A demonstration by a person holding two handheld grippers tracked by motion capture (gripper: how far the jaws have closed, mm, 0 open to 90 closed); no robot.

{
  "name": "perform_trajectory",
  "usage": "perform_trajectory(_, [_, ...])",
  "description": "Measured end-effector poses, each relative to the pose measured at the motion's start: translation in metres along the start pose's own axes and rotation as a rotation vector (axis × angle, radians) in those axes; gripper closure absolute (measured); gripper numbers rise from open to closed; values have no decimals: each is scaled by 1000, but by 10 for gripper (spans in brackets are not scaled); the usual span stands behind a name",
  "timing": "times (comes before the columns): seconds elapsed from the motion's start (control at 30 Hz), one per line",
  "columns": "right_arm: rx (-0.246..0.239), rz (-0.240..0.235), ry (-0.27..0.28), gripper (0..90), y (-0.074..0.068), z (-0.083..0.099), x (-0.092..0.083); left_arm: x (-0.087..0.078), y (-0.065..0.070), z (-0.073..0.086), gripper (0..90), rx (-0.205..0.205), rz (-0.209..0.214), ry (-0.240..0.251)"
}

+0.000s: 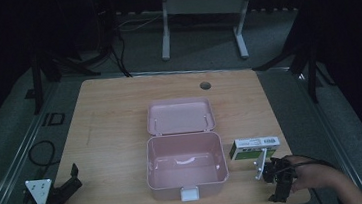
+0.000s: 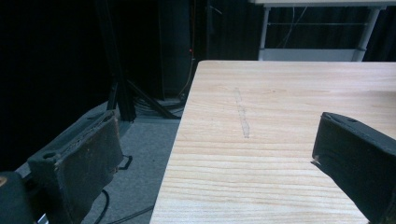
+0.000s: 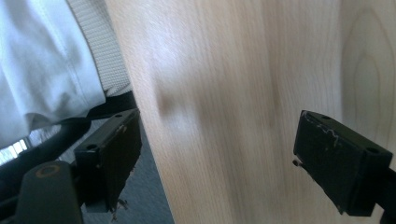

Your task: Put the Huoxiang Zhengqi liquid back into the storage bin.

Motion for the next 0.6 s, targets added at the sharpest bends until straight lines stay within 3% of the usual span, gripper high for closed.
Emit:
perform_trajectory(0.33, [-102, 6, -53, 206, -11, -24, -9, 0, 0, 0, 16, 6, 8, -3])
perform_trajectory(0.6, [-185, 24, -52, 239, -25, -41, -37, 0, 0, 0, 16, 8, 14, -5])
Point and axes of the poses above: each handheld gripper's, and its own axes: x roughly forward along the jaws, z roughly out of its underside, y roughly to its right, the point moved 1 cm from there along x, roughly forward along the jaws, and after that the axes turned 15 degrees about -z, right-handed, at the moved point
